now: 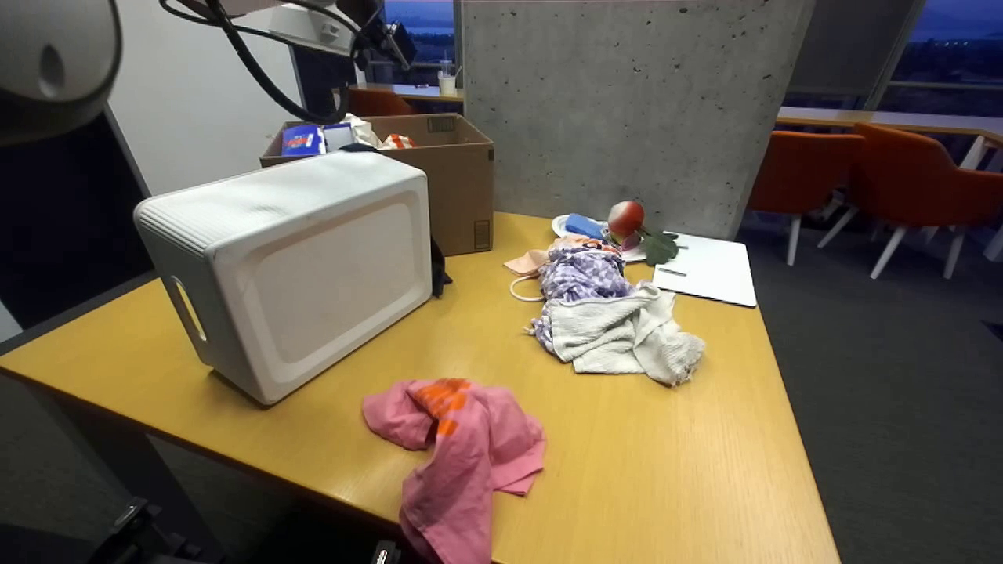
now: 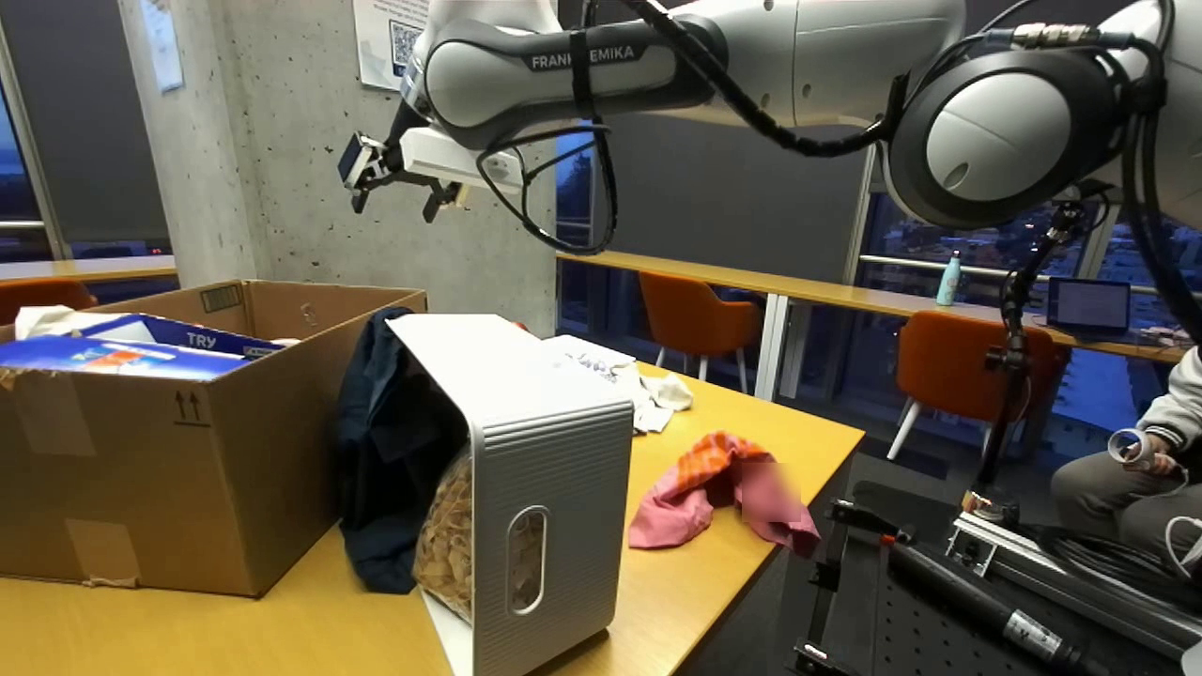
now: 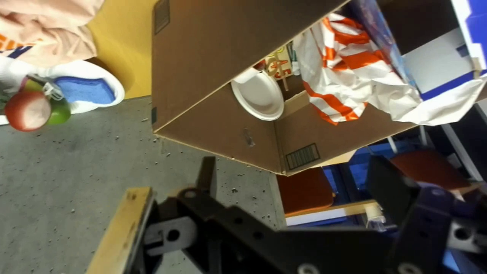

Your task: Pick up the pink shirt and put it on the table, pick up the black shirt and put it on the white basket

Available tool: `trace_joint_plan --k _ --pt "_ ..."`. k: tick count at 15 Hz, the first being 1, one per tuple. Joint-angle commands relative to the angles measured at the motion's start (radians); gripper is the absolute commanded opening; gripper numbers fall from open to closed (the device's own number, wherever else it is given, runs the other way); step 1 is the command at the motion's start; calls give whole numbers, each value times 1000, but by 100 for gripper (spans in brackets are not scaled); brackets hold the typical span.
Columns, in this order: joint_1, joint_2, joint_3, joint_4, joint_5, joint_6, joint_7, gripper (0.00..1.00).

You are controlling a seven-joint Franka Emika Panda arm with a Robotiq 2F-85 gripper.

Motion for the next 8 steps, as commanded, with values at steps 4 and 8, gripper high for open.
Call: trace_joint_plan --k 4,8 --pt "18 34 123 23 89 14 -18 100" --pt "8 -1 165 3 101 -81 -31 100"
